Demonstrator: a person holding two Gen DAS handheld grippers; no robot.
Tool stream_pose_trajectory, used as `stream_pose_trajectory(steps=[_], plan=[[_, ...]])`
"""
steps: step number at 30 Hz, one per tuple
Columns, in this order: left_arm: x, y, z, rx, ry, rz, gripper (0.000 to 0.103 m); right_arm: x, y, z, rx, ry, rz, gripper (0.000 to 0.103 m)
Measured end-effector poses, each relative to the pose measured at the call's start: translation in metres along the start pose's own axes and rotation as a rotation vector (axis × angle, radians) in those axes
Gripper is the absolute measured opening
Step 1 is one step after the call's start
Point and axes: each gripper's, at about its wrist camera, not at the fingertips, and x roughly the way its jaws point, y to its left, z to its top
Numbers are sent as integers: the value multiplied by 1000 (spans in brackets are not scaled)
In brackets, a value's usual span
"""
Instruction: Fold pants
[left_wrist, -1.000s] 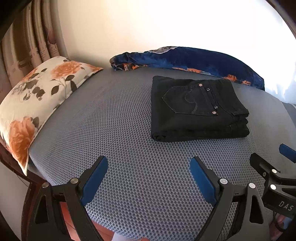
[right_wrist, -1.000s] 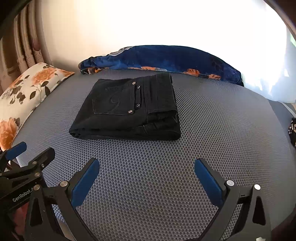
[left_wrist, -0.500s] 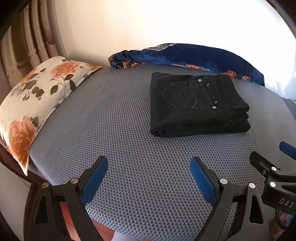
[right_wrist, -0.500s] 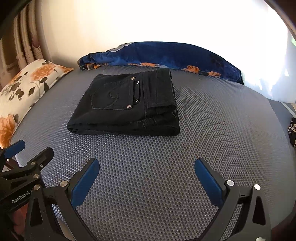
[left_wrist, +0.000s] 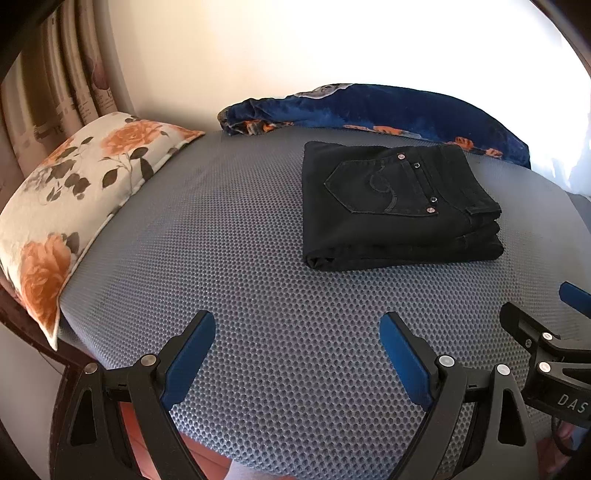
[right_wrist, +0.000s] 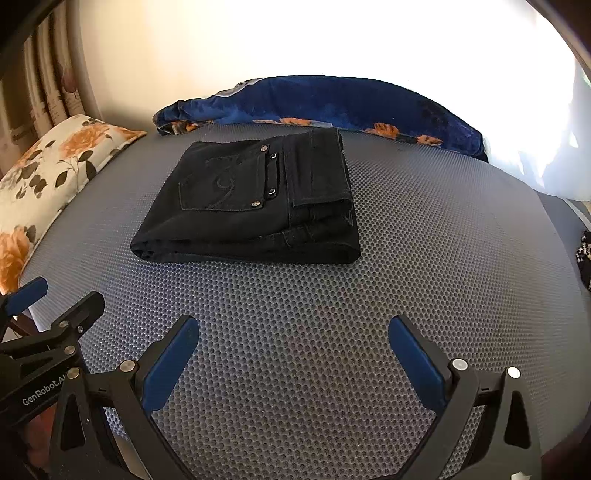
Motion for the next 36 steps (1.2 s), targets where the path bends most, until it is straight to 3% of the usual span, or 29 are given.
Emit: stream_pose_trajectory(steps=[36], plan=[[4, 1, 2, 20, 8, -18, 91, 6, -3, -2, 33, 33, 6, 102]])
